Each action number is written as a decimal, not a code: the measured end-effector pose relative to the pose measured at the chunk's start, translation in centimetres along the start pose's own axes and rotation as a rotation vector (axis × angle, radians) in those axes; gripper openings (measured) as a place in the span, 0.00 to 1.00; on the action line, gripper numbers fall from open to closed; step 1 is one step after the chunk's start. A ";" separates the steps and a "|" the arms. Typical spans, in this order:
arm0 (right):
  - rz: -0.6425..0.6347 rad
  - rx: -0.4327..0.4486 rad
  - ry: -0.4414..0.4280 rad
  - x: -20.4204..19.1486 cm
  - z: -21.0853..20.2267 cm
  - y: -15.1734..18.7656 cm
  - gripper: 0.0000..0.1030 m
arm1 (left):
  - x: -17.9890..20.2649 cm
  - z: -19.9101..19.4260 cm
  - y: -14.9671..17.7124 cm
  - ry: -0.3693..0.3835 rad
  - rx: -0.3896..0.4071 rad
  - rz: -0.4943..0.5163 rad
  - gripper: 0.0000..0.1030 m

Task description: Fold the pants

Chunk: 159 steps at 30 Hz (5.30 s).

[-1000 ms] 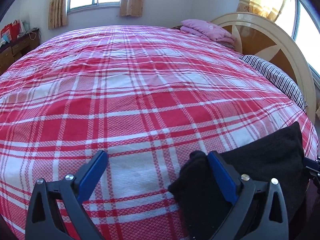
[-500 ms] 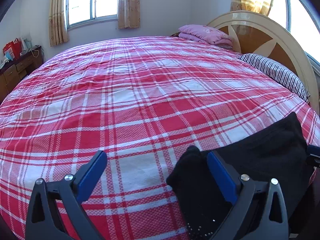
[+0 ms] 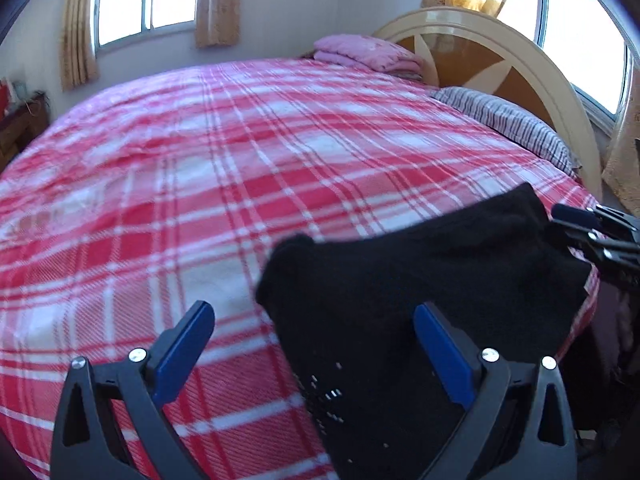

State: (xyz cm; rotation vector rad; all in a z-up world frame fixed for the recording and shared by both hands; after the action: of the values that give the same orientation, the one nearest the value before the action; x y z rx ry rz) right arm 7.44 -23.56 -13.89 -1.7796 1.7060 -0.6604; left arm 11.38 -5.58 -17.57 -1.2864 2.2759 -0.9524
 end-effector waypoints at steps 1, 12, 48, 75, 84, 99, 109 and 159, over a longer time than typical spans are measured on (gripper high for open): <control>0.033 -0.015 -0.012 0.8 0.1 0.2 0.45 | 0.1 0.3 0.4 0.009 -0.011 -0.001 0.99; 0.315 -0.149 -0.210 5.0 1.9 2.3 0.48 | -0.2 1.3 1.6 0.132 -0.008 -0.120 0.99; -0.065 -0.136 -0.574 -16.9 7.6 -11.5 0.24 | -16.6 -8.5 -0.5 0.009 0.187 -0.282 0.22; 0.024 -0.310 -0.665 -28.9 21.8 -11.0 0.30 | -29.9 -5.9 8.2 -0.337 0.061 -0.404 0.76; 0.047 -0.304 -0.648 -27.8 21.9 -10.6 0.37 | -30.2 -6.5 8.6 -0.425 0.028 -0.369 0.88; -0.008 -0.255 -0.547 -26.3 21.0 -10.6 0.51 | -30.2 -8.2 9.5 -0.463 0.005 -0.344 0.97; -0.004 -0.165 -0.500 -21.7 16.2 -10.3 0.51 | -29.2 -10.8 9.6 -0.545 0.000 -0.326 0.98; -0.068 0.311 -0.279 -11.4 -9.8 -8.4 0.66 | -11.9 -19.0 -3.9 -0.412 0.346 -0.110 1.00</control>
State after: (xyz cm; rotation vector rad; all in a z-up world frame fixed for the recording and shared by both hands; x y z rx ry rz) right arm 5.81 -12.78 -0.56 -1.6277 1.2868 -0.6333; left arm 8.68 10.36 -1.58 -1.3170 1.6631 -0.9604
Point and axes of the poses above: each gripper's, at about its wrist camera, not at the fingertips, and z roughly the way its jaws point, x to its right, y to its underside, the point moved 6 cm from there along z, roughly the way its jaws point, and after that the axes turned 10 degrees about z, right-handed, at the moved point
